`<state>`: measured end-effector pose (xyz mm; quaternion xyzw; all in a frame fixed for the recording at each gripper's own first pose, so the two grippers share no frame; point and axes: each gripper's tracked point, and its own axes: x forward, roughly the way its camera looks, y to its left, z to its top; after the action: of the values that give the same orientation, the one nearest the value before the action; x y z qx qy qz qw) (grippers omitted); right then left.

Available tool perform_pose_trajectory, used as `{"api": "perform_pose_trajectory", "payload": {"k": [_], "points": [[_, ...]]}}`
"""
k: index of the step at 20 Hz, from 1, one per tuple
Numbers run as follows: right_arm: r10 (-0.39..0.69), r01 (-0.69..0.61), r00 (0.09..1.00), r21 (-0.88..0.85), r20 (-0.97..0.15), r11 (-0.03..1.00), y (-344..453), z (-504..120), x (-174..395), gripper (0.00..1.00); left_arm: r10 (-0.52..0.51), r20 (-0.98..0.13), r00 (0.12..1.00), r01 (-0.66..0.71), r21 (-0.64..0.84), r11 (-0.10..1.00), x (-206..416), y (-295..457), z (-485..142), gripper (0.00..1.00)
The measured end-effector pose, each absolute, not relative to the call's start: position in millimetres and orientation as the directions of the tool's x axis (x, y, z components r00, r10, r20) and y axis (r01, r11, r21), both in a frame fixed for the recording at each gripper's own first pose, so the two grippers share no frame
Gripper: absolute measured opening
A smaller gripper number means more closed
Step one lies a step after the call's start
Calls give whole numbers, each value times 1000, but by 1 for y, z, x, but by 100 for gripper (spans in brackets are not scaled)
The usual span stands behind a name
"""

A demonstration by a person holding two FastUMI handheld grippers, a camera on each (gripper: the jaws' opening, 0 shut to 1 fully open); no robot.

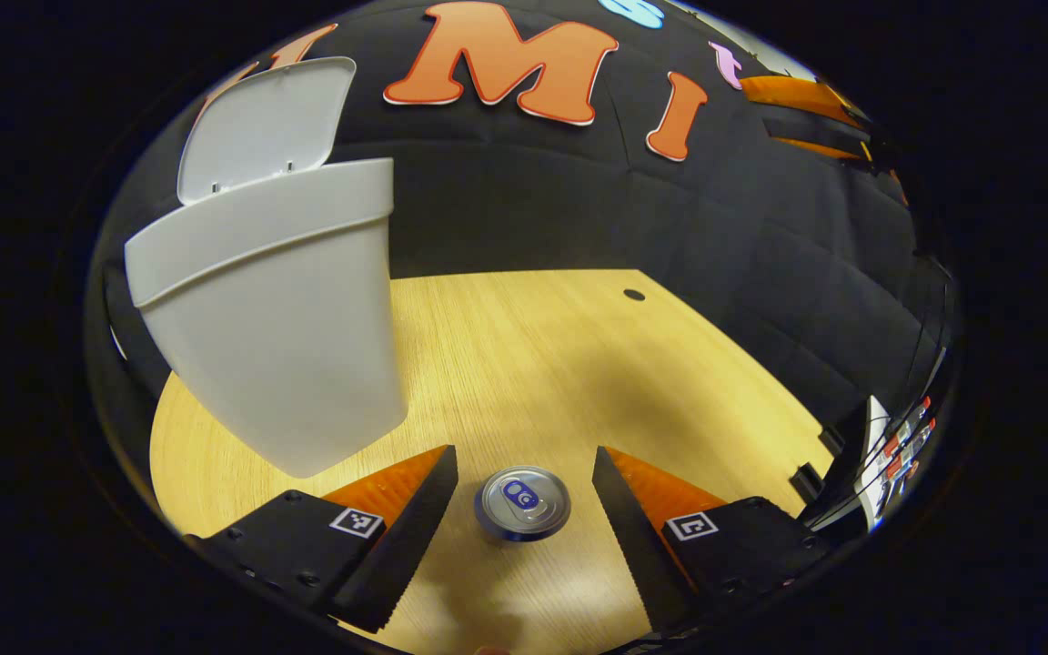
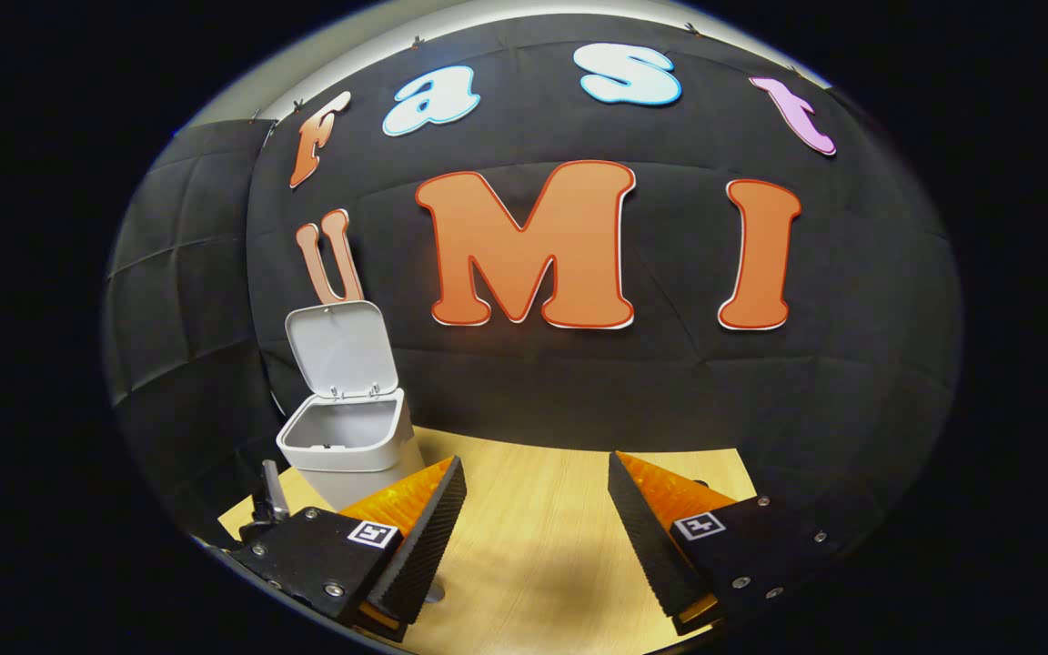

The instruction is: Press the lid of the desktop garbage bin to open it, pick up the crumpled paper on the desktop and throw it into the bin, then pick up the pop can on the desktop and drop it into the bin, and finally close the garbage bin lid.

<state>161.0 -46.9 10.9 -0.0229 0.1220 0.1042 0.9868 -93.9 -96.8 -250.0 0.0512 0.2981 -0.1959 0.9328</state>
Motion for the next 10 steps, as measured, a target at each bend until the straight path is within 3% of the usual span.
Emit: {"api": "perform_pose_trajectory", "payload": {"k": [10], "points": [[178,-188,933,-2,-314,982,-74,-24,160,94,-282,-652,704,351,-27,936,-81,-98,-317,97]]}}
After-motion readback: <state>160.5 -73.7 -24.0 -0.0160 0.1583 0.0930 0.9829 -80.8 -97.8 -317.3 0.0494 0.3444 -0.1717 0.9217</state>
